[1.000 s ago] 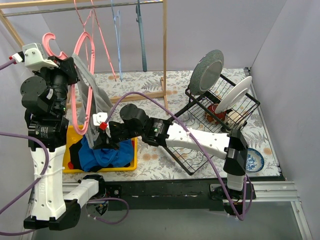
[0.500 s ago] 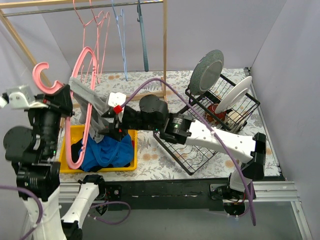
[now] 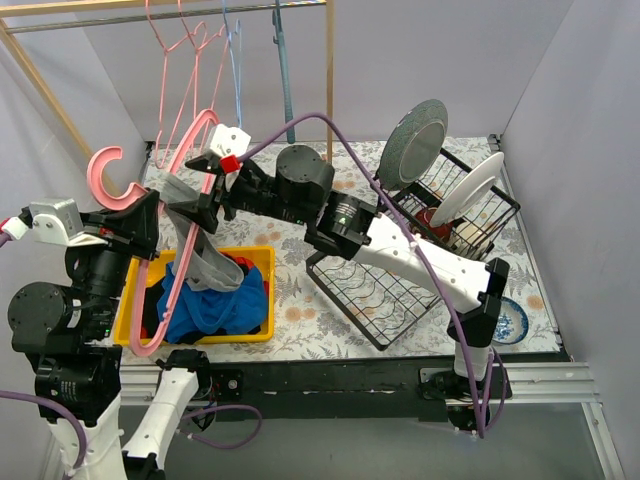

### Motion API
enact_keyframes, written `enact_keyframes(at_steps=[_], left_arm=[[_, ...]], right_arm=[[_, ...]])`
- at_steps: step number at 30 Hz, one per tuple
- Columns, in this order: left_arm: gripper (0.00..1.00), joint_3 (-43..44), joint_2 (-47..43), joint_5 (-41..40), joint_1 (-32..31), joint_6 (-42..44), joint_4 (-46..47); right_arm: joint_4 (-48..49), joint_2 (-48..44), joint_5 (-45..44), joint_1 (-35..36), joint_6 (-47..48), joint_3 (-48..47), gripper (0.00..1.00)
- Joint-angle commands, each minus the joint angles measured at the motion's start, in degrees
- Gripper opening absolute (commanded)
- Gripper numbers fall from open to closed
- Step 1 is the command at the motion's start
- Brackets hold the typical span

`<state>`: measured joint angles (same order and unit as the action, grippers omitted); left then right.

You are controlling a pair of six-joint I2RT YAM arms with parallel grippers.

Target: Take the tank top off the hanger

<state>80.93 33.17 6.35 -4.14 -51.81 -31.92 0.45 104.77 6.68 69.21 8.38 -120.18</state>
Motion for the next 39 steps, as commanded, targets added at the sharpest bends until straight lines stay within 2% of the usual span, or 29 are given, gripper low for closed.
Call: enact_keyframes(at_steps=[1, 3, 5, 6, 8, 9, 10, 12, 13, 16, 19, 27, 31, 34, 39], left_arm=[[0.0, 1.8, 0.0, 2.3, -0.4, -1.0, 1.4], [0.0, 2.0, -0.1, 3.8, -0.4, -1.6, 1.5], [0.0, 2.3, -0.5, 5.0, -0.4, -2.2, 1.5], [0.0, 2.4, -0.6, 5.4, -0.4, -2.4, 1.5], [0.0, 2.3, -1.7, 6.6, -0.5, -1.9, 1.8], [0.0, 2.0, -2.6, 12.8, -0.5, -0.4, 2.3], [0.0, -1.0, -3.6, 15.6, -0.5, 1.3, 5.1], [0.0, -1.8, -4.4, 16.2, -0.4, 4.3, 4.8], [0.0, 0.9, -3.6, 15.2, -0.5, 5.2, 0.9], [0.0, 4.1, -3.1, 12.1, -0.5, 8.7, -2.8], [0.0, 6.3, -4.1, 9.9, -0.5, 11.3, -3.0], [0.0, 11.3, -4.6, 6.8, -1.6, 18.5, -6.8], [0.0, 13.8, -5.2, 2.6, -2.2, 19.4, -5.6], [0.0, 18.5, -3.4, 3.3, -2.3, 19.0, -4.9], [0.0, 22.8, -0.2, 3.3, -3.1, 18.9, -2.2]], right_arm=[[1.0, 1.4, 2.8, 0.5, -0.2, -2.3, 0.79], [1.8, 1.3, 2.6, 0.8, -0.4, -1.4, 0.79], [2.7, 1.1, 0.4, 0.7, -0.6, -0.8, 0.63], [3.5, 1.0, -0.5, 0.8, -0.6, -0.8, 0.37], [5.0, 0.5, -4.5, 0.8, -0.6, -1.0, 0.14], [6.6, 0.3, -6.3, 0.8, -0.4, -1.4, 0.02], [7.4, 0.1, -10.2, 0.4, -0.1, -1.5, 0.01], [7.6, -0.6, -11.7, -0.4, 0.0, -2.9, 0.01], [6.8, -0.6, -11.9, -1.3, -0.2, -3.8, 0.01], [5.8, -2.4, -12.1, -2.7, -0.3, -2.7, 0.01], [7.5, -5.7, -13.4, -3.9, -1.3, 1.3, 0.01], [5.5, -9.9, -12.7, -6.3, -2.3, 2.4, 0.01], [2.5, -9.4, -9.5, -7.2, -3.3, -0.3, 0.01], [1.0, -7.9, -4.1, -7.1, -4.2, -2.6, 0.01], [-1.8, -5.6, -0.8, -7.2, -6.4, -5.6, 0.01]])
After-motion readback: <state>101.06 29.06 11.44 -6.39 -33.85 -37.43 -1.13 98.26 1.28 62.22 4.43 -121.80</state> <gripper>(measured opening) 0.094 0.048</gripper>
